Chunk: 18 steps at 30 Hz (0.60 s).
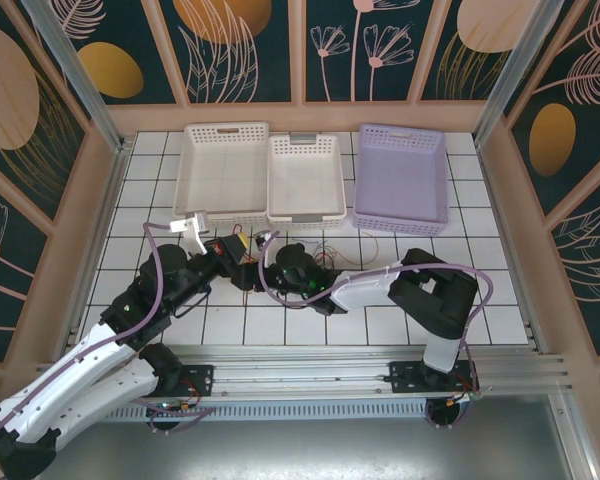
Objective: Untangle the cables
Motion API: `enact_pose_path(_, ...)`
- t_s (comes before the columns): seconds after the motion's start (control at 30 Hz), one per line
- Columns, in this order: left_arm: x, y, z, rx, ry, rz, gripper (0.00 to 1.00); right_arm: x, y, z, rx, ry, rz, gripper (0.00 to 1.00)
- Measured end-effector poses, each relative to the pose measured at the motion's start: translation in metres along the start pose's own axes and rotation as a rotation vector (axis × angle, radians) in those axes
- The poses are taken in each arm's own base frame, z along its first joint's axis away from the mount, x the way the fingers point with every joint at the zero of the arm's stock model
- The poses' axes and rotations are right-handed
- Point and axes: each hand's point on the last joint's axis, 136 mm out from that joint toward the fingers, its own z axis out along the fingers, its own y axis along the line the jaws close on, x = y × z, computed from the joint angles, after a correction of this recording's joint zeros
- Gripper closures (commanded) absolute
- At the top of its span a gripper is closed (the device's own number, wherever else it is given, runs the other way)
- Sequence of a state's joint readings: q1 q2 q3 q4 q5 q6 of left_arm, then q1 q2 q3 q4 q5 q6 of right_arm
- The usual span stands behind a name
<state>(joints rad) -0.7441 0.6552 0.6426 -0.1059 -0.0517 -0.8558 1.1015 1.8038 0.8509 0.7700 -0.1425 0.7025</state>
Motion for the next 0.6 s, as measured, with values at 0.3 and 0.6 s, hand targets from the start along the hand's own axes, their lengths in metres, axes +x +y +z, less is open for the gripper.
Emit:
enact_pose_path(0.3, -0.003, 0.0, -0.007, 0.0, -0.017, 0.001, 1.0, -0.004, -0.009, -0.01, 0.035, -0.033, 0.016, 1.0)
enact_pose_path(0.6, -0.028, 0.009, -0.041, -0.122, -0.088, 0.09, 1.0, -0.05, -0.049, -0.11, 0.164, -0.191, 0.063, 1.0)
